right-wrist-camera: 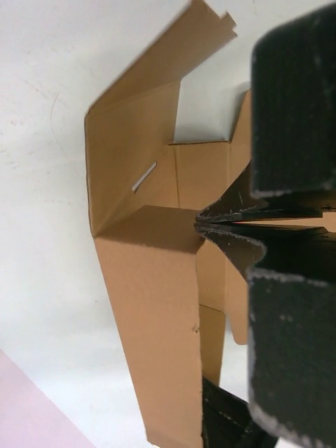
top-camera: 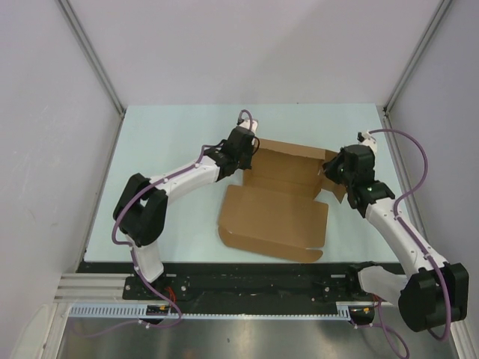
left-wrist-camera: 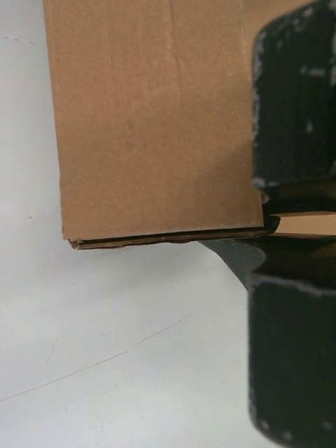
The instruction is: Fold the paper box
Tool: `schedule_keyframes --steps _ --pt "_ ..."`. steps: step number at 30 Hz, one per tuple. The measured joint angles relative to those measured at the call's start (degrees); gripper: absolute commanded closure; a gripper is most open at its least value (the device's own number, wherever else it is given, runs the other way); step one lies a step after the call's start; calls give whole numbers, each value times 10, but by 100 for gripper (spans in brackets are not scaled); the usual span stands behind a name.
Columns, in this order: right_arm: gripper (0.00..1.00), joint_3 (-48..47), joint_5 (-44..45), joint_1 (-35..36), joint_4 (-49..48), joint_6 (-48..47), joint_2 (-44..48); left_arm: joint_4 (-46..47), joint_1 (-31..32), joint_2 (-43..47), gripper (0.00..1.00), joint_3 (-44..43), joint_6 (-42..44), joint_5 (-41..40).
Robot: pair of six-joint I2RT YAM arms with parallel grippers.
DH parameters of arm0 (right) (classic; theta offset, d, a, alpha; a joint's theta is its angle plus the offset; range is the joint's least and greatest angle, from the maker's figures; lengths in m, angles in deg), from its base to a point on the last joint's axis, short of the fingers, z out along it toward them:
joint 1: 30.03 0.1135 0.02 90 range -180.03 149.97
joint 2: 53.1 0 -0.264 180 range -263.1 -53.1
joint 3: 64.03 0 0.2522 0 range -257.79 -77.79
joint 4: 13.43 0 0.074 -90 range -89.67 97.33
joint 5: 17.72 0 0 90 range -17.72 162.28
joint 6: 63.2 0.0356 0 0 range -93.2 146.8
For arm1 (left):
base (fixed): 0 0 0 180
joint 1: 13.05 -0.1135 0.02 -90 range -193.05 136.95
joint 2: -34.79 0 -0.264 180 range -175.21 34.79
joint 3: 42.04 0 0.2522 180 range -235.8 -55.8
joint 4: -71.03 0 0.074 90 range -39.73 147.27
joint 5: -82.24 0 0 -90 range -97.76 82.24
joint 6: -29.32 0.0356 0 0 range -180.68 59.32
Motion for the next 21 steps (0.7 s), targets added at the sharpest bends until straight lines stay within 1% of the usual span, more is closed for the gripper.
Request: schedule_keyframes --steps 1,2,5,6,10,14,19,21 --pt "90 -1 0 3 1 -1 2 0 0 0 100 0 0 0" --pt "78 -2 0 7 4 -2 4 0 0 0 100 0 0 0" --pt "52 -2 6 17 24 -16 18 0 0 0 100 0 0 0" --pt "49 -2 11 19 30 -23 27 1 0 0 100 0 0 0" --pt "44 -3 47 11 44 -46 86 1 0 0 100 1 0 0" --pt "42 -25 74 -34 51 -55 121 6 0 0 100 5 0 0" --pt "44 -35 102 -94 55 -54 120 15 0 2 100 10 0 0" --pt "48 -35 110 -115 56 -45 104 19 0 3 100 13 0 0"
